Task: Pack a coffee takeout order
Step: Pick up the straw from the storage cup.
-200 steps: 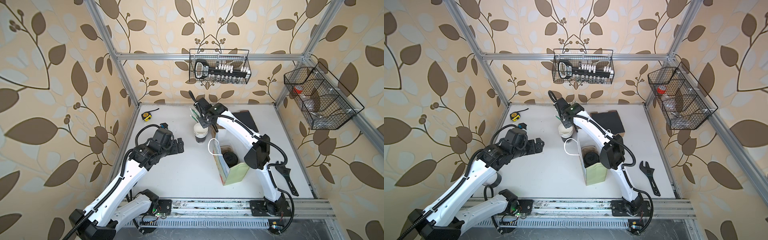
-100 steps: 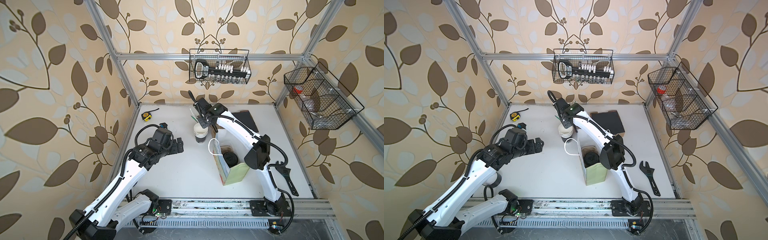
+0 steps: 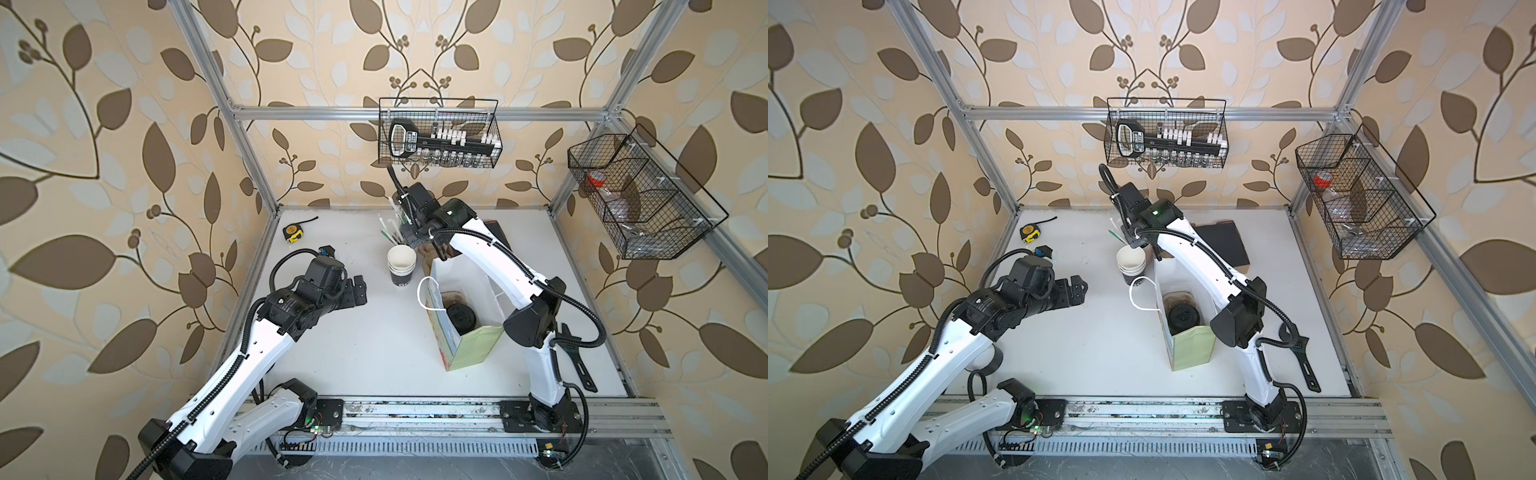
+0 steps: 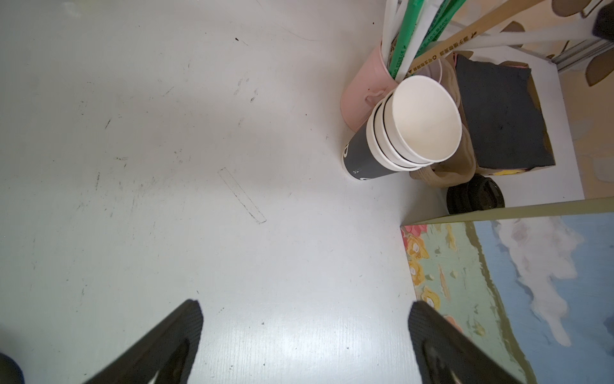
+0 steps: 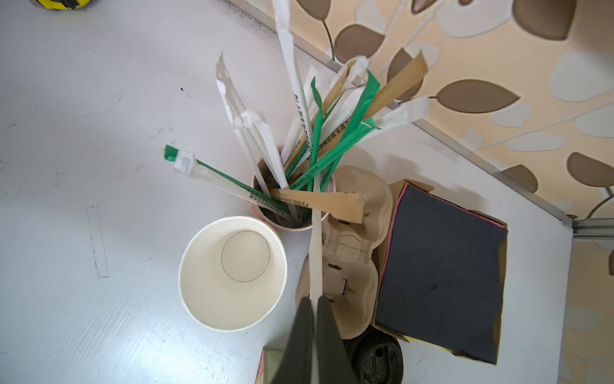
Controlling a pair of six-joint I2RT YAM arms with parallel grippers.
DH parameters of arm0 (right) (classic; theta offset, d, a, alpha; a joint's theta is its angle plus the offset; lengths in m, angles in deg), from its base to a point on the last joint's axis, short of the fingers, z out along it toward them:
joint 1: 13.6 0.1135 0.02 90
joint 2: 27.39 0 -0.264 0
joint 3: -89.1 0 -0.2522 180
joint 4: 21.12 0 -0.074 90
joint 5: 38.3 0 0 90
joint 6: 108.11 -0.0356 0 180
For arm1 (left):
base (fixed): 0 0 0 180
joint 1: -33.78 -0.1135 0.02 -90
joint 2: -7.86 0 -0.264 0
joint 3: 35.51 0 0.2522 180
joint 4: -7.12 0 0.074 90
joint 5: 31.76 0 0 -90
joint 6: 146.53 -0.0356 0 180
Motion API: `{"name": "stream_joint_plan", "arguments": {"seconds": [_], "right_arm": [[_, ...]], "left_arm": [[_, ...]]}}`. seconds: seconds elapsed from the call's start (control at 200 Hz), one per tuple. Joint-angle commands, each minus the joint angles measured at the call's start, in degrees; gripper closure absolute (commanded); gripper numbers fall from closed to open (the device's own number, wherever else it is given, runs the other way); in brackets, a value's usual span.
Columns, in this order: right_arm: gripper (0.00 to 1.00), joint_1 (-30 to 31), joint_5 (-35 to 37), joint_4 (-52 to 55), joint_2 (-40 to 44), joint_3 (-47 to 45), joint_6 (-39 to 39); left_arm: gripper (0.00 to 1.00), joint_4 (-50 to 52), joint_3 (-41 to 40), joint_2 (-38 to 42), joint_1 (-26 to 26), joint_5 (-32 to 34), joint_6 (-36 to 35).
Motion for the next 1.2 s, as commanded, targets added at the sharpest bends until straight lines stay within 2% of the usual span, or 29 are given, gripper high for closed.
{"name": "stream_joint_plan", "arguments": {"seconds": [0.0, 0.45, 0.68, 0.935, 1.195], "right_arm": [[1.00, 0.5, -0.5, 1.6, 2.9, 1.0, 0.3], [1.00, 1.0, -2.8, 2.9, 10.9, 0.4, -0.5], [1.00, 1.5, 1.9, 6.7, 14.7, -0.6, -1.7], [1.00, 2.7, 2.3, 5.5, 24.0, -3.8, -2.8], [1.00, 8.3, 4.4, 4.5, 35.0, -12.9, -4.6]], "left_arm": [[0.01, -0.3, -0.1, 0.3, -0.7, 1.5, -0.7], [0.01, -0.3, 0.0, 0.3, -0.7, 1.2, -0.8], [0.01, -0.5, -0.1, 0.7, -0.8, 0.9, -0.8], [0.01, -0.5, -0.1, 0.6, -0.7, 0.5, -0.8], [0.01, -0.5, -0.2, 0.9, -0.7, 0.2, -0.8]]}}
